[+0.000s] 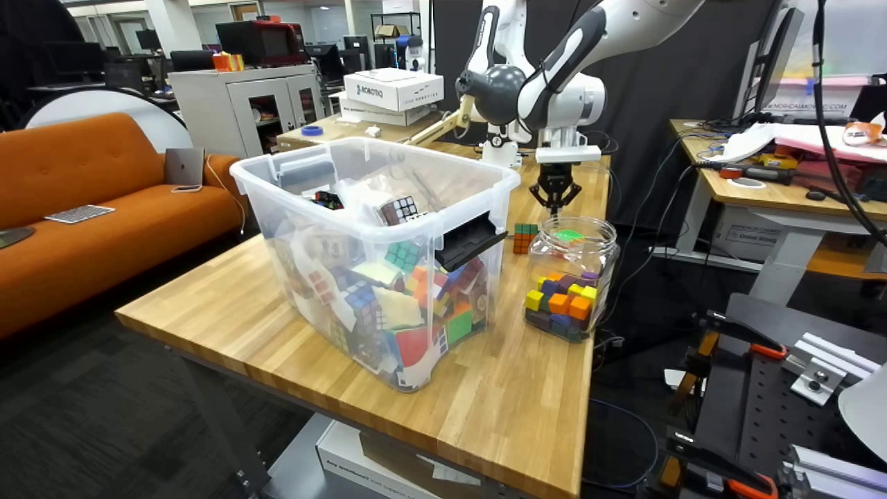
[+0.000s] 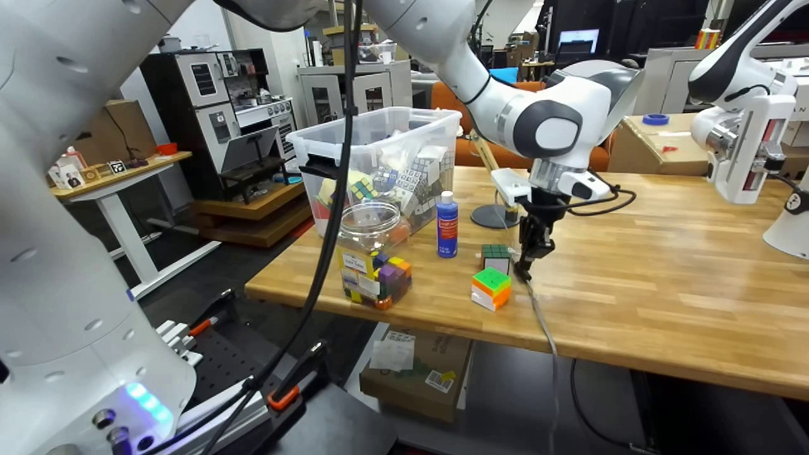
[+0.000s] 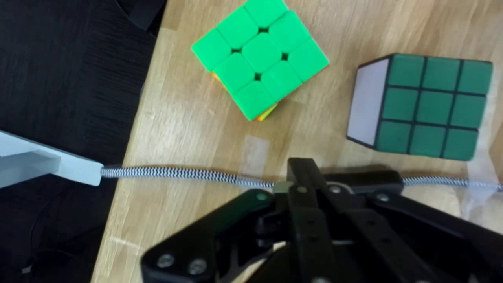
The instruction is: Turn off the lamp
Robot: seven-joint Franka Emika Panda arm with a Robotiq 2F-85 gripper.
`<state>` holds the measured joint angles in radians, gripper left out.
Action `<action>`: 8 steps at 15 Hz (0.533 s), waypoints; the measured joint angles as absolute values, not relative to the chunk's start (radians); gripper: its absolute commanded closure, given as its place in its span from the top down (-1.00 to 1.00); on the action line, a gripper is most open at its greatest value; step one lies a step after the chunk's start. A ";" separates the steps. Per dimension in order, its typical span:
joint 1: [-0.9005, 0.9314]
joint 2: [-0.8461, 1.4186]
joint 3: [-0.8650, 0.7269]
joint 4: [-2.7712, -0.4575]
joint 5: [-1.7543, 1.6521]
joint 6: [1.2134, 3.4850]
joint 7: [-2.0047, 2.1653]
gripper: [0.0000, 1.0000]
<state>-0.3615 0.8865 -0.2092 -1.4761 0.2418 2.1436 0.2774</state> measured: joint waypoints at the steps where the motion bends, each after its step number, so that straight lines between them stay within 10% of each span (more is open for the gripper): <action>1: -0.358 0.857 -0.213 -1.491 0.241 2.160 0.272 -1.00; 8: -0.313 0.595 -0.214 -1.724 0.233 2.258 0.210 -1.00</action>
<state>-0.3130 0.5946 -0.2141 -1.7238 0.2329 2.2581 0.2098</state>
